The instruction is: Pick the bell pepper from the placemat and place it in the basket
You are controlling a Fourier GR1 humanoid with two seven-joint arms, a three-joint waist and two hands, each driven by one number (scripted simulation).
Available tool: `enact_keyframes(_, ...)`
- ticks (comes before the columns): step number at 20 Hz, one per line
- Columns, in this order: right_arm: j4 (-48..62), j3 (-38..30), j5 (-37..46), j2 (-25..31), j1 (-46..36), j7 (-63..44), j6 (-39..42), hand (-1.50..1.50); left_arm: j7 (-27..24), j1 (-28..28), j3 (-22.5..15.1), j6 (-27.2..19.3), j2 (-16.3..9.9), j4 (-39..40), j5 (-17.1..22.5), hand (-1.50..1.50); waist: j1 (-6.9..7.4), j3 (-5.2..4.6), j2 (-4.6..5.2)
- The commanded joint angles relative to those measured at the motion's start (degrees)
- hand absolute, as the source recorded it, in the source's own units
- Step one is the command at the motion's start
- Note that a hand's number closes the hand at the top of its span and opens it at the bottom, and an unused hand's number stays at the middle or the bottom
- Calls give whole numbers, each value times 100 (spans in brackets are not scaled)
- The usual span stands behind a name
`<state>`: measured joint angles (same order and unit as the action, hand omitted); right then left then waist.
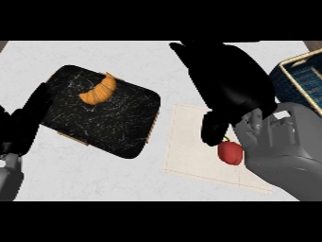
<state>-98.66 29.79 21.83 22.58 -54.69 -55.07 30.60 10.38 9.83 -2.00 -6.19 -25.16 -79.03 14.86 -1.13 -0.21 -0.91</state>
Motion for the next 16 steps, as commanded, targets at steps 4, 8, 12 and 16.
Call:
enact_keyframes(4,-61,-753,-1710,143,-341,-1395,1488,-150,-87,-226,66,79,16,-28,15,0,4,5,7)
enact_keyframes(8,-847,-1117,-2688,448,-39,-1767,1368,-150,30,59,91,-32,80,124,-73,0,-106,10,6)
enact_keyframes(12,-2038,-1510,-2779,1194,992,-1401,879,-150,2,103,266,150,-34,44,10,0,-58,18,38)
enact_keyframes(16,-2699,-1820,-2587,1464,2069,-846,749,-150,103,289,161,84,117,132,-172,0,-27,22,68)
